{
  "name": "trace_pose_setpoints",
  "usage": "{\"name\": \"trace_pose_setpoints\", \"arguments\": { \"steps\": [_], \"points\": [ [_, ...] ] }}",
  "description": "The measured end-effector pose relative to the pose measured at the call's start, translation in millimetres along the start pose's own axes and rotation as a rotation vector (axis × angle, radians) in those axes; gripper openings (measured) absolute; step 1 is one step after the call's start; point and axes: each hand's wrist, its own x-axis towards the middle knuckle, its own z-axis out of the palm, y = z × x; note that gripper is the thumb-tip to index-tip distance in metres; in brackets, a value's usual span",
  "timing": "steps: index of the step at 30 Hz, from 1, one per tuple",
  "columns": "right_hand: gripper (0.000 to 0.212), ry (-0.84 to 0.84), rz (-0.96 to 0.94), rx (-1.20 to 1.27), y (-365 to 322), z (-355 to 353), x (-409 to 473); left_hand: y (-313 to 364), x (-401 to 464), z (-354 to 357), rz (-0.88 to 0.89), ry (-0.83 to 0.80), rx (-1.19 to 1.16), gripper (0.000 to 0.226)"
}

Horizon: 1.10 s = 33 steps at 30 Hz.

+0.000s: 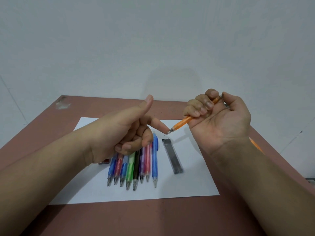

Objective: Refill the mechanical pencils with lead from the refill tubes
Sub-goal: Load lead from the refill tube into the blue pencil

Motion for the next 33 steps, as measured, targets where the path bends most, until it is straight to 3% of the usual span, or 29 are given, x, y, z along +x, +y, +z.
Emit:
{"name": "trace_pose_setpoints", "arguments": {
  "steps": [14,20,33],
  "points": [
    [0.041,0.004,-0.002,-0.005,-0.6,-0.1,-0.1,-0.5,0.3,-0.8,0.002,0.000,0.005,0.080],
    [0.030,0.011,-0.025,-0.016,-0.3,1.6,-0.7,-1.2,0.4,-2.0,0.002,0.000,0.009,0.079],
    [0.041,0.025,-0.010,-0.009,-0.7,1.0,-0.5,-1.4,0.5,0.1,0.021,-0.015,0.003,0.077]
  ]
}}
